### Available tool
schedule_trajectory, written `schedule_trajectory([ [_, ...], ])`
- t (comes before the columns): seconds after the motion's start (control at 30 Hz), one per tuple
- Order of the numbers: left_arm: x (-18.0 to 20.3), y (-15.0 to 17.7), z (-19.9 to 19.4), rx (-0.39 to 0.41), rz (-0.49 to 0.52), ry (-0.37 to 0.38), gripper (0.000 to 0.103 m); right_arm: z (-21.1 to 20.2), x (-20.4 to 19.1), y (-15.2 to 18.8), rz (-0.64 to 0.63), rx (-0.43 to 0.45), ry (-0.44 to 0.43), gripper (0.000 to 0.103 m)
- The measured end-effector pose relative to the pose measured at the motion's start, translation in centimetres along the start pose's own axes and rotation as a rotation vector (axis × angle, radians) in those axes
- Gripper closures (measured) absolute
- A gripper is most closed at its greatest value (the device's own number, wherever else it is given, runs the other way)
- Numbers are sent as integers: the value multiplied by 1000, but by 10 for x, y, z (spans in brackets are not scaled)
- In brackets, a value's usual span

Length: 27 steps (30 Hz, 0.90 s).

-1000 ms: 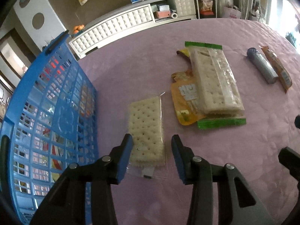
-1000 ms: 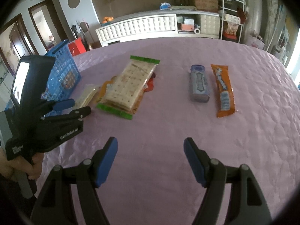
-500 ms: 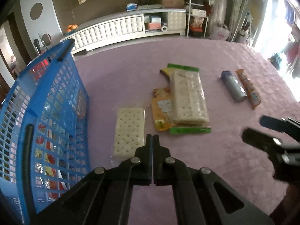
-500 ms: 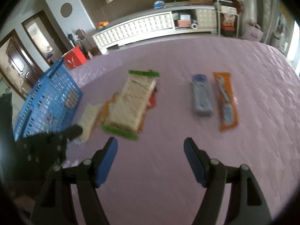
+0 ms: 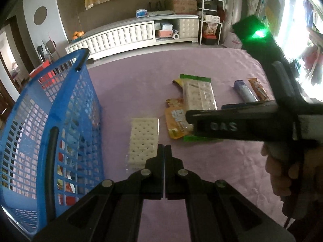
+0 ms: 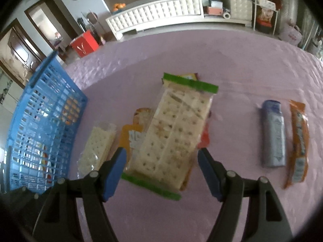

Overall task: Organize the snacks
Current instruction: 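Grasp the green-edged cracker pack with the right tool, then carry the green-edged cracker pack over the blue basket and open the right tool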

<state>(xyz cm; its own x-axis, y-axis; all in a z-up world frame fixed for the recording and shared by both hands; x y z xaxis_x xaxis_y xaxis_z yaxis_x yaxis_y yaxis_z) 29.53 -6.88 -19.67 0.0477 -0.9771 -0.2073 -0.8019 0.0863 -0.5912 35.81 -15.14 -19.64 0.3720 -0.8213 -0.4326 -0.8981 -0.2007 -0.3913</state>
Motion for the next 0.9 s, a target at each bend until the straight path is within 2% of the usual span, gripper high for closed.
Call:
schedule_trajectory([
  [0.23,-1,0,1,0,-1,13,103,12,-7,0,-83,-29,83,24],
  [0.33,-1,2,1,-16,8,6,101,7,-6,8,-126,3,90,31],
  [0.43,0,2,3,-33,8,8,89,-4,3,17,-97,20,46,35],
  [0.47,-1,2,4,-37,14,6,88,-9,4,20,-89,26,33,35],
  [0.6,-12,3,12,-71,20,-24,83,-35,3,31,-111,76,56,37],
  [0.63,-17,4,14,-80,11,-28,80,-43,3,34,-105,88,50,37],
  [0.67,-24,4,16,-92,-9,-27,74,-50,1,36,-98,99,39,37],
  [0.73,-33,2,19,-120,-47,23,62,-62,-5,41,-99,114,11,37],
  [0.9,-25,-8,26,-150,-2,113,53,-63,-17,53,-152,119,-16,37],
])
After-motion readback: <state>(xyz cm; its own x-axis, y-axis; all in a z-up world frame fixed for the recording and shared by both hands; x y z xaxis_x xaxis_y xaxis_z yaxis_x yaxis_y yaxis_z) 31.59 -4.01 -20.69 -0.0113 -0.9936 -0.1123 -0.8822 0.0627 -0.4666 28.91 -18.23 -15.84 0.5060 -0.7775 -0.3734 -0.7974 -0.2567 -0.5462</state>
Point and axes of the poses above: each gripper's, at about its wrist camera, not at the fingertips, and z roughly the way its jaws point, x to its right, y to its underside, the point moved 3 cm from there along z, roughly the way its jaws point, and after that the axes turned 10 degrees about -y, right-handed, at the moved point
